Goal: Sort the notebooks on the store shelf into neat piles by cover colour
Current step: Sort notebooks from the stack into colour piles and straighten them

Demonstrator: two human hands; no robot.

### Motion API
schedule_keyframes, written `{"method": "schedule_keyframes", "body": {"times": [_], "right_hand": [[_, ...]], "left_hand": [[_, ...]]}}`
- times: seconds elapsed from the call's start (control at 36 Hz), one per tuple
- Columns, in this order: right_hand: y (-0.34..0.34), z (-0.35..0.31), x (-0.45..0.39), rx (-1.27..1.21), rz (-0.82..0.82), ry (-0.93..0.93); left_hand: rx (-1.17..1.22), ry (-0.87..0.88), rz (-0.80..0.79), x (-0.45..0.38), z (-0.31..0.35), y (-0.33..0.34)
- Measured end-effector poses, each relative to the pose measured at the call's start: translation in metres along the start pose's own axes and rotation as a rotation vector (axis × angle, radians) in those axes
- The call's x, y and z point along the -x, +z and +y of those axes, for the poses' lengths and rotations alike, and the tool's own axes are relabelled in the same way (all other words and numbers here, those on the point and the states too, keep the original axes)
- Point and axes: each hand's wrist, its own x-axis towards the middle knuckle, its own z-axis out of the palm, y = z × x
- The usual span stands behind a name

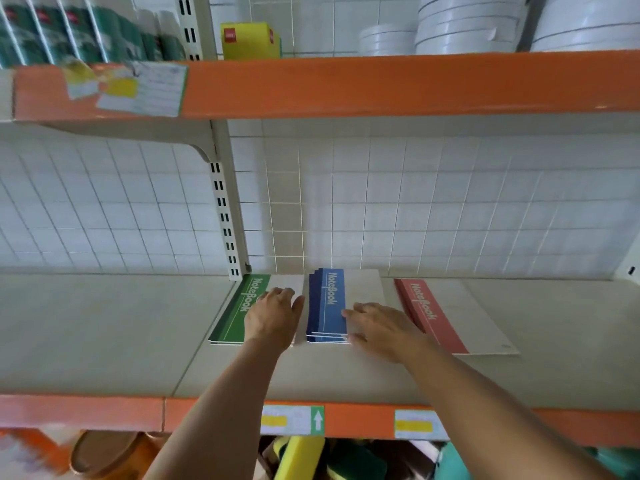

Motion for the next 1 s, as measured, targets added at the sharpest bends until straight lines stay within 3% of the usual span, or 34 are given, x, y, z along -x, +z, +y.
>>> {"method": "schedule_keyframes", "body": {"times": [0.19, 0.5, 1.0], "right_hand": [[-0.001, 0.002, 0.006, -0.011, 0.025, 0.071], [0.002, 0.042, 0.068, -0.101, 0.174, 0.341], [-0.008, 0.149, 0.323, -0.040, 0.223, 0.699]], "left_hand": [[0.003, 0.031, -0.012, -0.004, 0.005, 0.000], [0.062, 0.209, -0.084, 0.007, 0.051, 0.016], [0.093, 0.450, -0.130, 0.121, 0.263, -0.003]]}}
